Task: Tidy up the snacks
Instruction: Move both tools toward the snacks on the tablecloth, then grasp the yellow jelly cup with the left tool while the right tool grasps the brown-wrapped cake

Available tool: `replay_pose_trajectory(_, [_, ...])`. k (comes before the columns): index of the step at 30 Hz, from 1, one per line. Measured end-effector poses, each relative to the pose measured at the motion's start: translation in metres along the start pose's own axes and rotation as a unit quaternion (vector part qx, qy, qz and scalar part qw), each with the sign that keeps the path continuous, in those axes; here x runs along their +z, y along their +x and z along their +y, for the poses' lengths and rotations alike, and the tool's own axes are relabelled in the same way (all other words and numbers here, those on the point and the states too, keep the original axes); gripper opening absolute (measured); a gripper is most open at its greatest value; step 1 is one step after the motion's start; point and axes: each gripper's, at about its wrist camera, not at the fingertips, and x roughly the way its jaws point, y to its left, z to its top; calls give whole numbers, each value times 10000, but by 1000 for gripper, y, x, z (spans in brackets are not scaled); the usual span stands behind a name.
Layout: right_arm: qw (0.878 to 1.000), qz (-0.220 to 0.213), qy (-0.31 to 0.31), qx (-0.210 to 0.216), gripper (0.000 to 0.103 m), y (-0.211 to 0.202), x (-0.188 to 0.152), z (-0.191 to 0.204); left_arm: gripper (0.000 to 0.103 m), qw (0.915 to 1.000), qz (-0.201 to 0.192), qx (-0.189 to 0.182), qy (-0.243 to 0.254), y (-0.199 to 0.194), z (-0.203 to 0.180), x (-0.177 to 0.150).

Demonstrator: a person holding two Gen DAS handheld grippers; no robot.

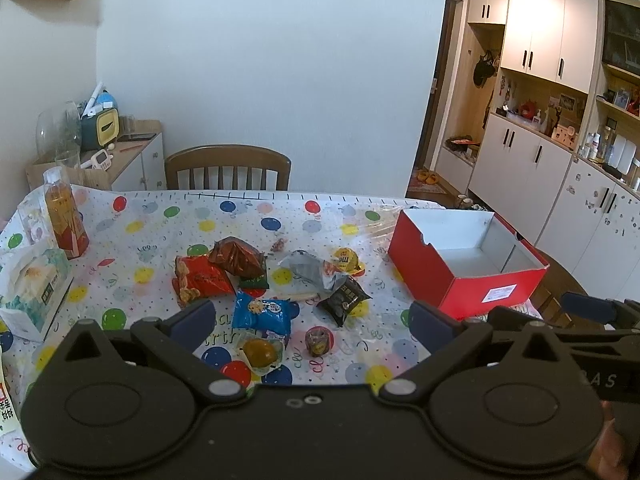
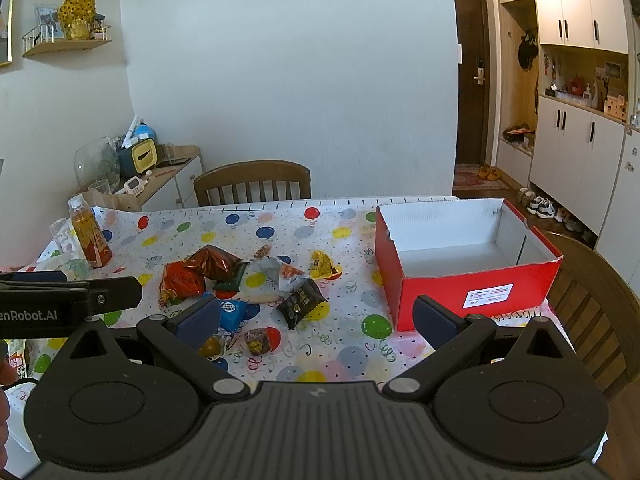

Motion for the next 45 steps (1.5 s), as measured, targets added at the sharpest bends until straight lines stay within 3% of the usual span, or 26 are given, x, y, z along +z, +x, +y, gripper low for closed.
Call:
replay_pose_trajectory(15, [9999,45,-87,42,103,11,4,7,102,9999,-53,1,-109,5,2,-3])
replay_pose_trajectory(18, [9999,68,-110,53,103,15,4,8,102,9985,-485,-101,-237,6,8,-1])
replay_pose_trajectory(20, [9999,82,-114,70,103,19,4,8,102,9981,-567,-94,-224,7,9,0])
replay_pose_trajectory(30, [9989,195,-305,302,103,52,10,9,102,9990,-293,30,-323,30,24,5])
replay_pose_trajectory(36, [9972,497,-459,331,103,88,7,5,102,9988,-108,204,-442,55,35,2])
replay_pose_trajectory(45, [9891,918,-941,663,103,147,-16,12,98,9953,541,190,-775,109,49,-16])
